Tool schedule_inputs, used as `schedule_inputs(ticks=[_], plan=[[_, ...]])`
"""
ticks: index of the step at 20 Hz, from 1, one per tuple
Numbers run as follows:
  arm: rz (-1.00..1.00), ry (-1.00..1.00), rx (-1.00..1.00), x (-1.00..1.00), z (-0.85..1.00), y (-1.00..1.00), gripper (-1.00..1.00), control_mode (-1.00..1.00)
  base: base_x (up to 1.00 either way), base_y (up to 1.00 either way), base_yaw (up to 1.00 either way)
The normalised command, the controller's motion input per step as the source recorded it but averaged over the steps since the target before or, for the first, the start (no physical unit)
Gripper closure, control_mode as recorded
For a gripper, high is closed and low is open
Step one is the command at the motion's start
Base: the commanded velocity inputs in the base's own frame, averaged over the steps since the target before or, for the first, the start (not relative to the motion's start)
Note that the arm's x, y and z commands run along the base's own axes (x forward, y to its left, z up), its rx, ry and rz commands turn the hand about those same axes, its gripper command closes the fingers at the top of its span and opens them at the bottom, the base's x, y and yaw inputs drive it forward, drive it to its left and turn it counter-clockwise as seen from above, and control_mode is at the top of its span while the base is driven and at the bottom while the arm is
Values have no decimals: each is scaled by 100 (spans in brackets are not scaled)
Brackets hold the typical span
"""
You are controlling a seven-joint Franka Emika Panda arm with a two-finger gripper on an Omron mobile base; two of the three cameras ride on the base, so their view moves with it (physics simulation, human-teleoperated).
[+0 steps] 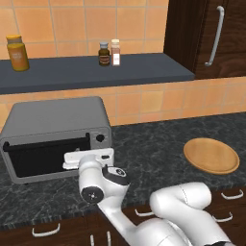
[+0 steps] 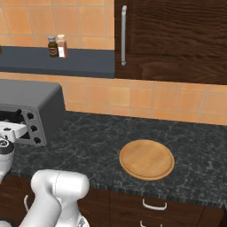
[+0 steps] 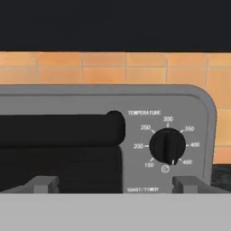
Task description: Pick up the kebab skewer and baguette bread, and place them inside the toaster oven. Close the toaster oven door and start by setting the timer.
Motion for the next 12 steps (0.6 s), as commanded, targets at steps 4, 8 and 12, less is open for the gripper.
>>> schedule_inputs(ticks=[4, 8, 12], plan=[[0, 0, 0, -2, -4, -22, -100, -100, 0, 0, 0], [0, 0, 0, -12, -26, -11, -100, -100, 0, 0, 0], [0, 0, 0, -2, -23, -13, -100, -100, 0, 0, 0]])
